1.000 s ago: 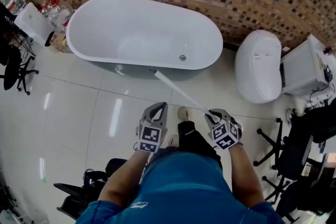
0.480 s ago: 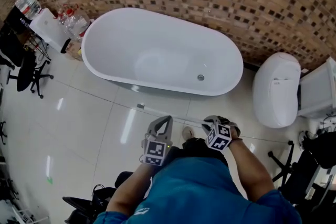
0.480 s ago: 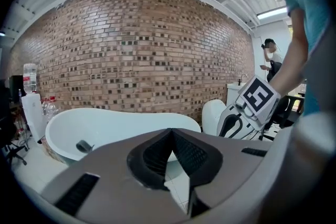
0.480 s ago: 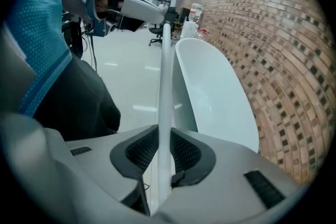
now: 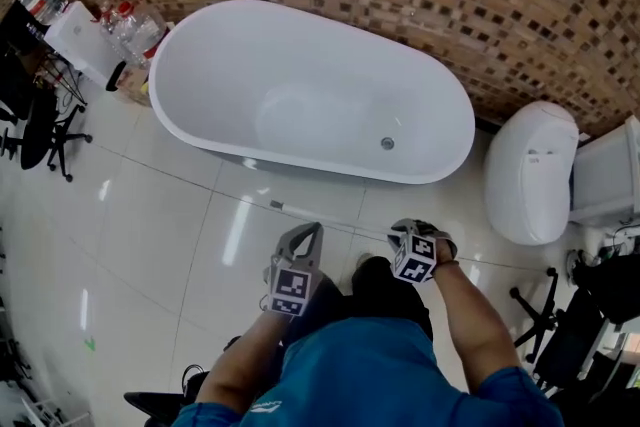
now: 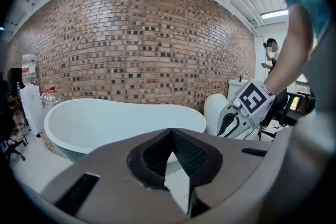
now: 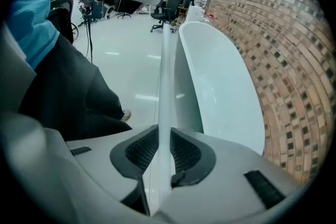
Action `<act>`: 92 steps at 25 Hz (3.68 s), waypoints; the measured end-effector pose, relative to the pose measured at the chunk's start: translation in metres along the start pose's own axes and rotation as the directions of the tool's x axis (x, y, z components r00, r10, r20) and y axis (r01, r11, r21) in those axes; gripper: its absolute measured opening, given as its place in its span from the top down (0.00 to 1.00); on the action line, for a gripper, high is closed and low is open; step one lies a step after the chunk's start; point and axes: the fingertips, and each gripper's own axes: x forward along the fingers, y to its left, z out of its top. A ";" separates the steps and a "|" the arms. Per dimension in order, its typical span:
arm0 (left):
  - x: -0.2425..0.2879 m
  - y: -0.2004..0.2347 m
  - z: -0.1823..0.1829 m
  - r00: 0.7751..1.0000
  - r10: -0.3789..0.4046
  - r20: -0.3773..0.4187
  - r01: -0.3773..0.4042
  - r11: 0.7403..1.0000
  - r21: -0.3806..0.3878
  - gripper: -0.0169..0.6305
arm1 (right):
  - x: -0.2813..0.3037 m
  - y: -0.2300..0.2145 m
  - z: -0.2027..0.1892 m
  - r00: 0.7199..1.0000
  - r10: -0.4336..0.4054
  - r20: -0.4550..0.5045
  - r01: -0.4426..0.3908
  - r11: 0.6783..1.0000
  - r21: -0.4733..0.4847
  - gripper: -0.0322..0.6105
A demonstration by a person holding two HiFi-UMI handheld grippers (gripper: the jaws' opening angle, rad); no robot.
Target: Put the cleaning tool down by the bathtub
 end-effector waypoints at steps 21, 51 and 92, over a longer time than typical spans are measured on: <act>0.184 0.094 -0.276 0.989 0.137 -0.055 -0.140 0.989 -0.049 0.97 | 0.359 -0.039 -0.052 0.996 0.052 -0.072 -0.054 0.998 -0.025 0.81; 0.239 0.158 -0.433 0.975 0.218 0.038 -0.210 0.966 -0.154 0.97 | 0.708 -0.053 -0.126 0.966 0.024 -0.259 -0.033 0.999 -0.031 0.80; -0.025 -0.004 0.012 0.999 -0.030 0.044 0.034 0.996 -0.086 0.97 | -0.109 -0.040 0.020 0.809 -0.543 0.224 0.175 0.588 0.789 0.94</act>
